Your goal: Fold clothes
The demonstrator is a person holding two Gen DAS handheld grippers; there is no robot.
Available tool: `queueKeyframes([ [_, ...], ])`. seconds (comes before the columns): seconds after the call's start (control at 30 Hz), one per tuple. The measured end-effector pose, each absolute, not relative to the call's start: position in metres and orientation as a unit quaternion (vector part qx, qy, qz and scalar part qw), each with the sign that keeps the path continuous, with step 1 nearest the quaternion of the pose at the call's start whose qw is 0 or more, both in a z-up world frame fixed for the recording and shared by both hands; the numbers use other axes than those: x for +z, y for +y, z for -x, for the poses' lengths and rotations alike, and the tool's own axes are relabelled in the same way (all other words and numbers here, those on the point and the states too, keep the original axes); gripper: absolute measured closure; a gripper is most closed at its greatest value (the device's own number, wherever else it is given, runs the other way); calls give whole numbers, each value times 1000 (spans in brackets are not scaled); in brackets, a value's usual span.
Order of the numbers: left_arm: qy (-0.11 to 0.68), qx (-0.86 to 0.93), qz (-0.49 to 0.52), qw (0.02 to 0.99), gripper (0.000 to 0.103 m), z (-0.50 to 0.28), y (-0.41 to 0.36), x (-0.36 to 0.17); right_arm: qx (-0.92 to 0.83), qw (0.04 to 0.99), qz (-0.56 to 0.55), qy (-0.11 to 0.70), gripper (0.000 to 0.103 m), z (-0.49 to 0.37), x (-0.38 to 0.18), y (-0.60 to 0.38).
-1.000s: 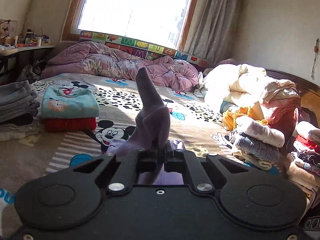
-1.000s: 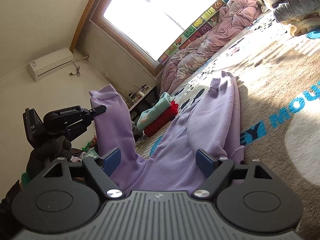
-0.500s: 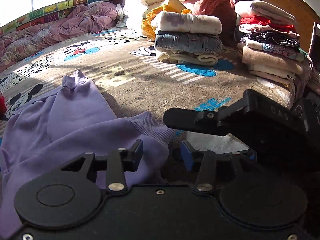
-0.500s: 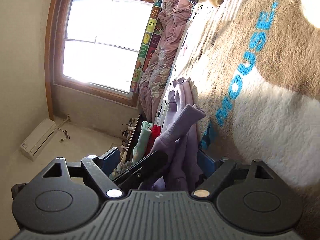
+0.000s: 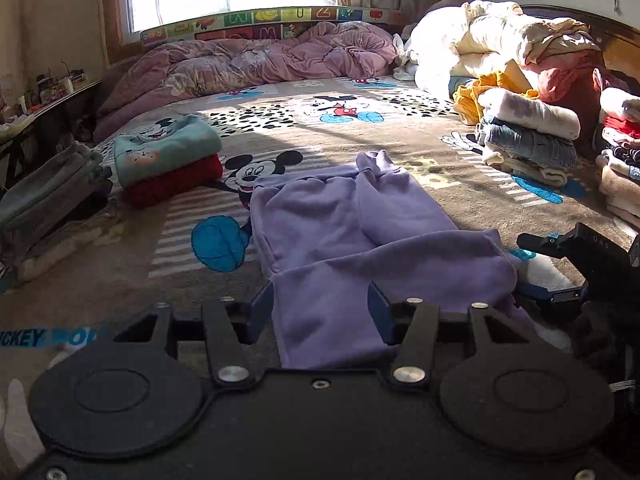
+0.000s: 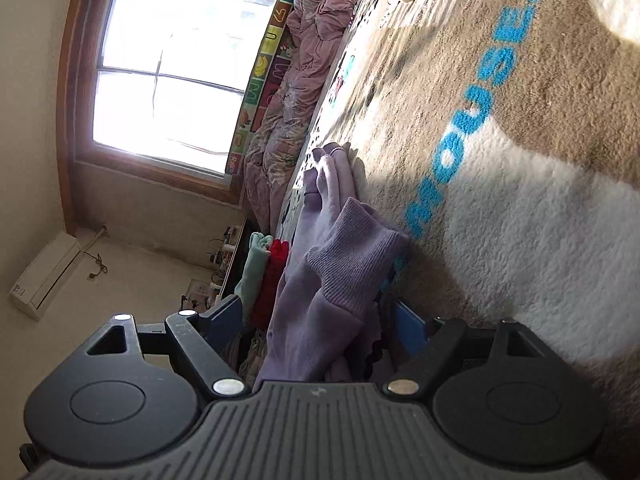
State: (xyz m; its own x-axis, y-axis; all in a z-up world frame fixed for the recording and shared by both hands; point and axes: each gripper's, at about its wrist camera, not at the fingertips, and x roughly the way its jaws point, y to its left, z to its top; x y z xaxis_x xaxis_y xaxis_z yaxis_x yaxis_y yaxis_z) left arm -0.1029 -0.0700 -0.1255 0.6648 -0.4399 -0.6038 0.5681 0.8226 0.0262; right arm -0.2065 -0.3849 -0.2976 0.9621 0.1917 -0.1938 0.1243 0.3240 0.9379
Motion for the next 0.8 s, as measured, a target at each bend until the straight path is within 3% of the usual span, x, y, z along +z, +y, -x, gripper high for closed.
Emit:
queueKeyframes([
  [0.07, 314, -272, -101, 904, 42, 108, -58, -129, 13, 819, -556, 140, 27, 196, -293, -380],
  [0.17, 323, -289, -130, 892, 38, 119, -66, -143, -1, 840, -524, 138, 47, 193, -286, -378],
  [0.23, 321, -283, -164, 889, 38, 122, -76, -157, -15, 857, -498, 135, 68, 195, -279, -379],
  [0.4, 341, -264, -192, 882, 38, 117, -80, -190, 10, 888, -447, 111, 93, 194, -257, -382],
  [0.67, 329, -271, -177, 887, 39, 119, -62, -195, 45, 895, -437, 77, 95, 200, -233, -389],
  [0.8, 325, -275, -196, 884, 46, 120, -61, -198, 55, 895, -439, 61, 95, 204, -225, -390],
])
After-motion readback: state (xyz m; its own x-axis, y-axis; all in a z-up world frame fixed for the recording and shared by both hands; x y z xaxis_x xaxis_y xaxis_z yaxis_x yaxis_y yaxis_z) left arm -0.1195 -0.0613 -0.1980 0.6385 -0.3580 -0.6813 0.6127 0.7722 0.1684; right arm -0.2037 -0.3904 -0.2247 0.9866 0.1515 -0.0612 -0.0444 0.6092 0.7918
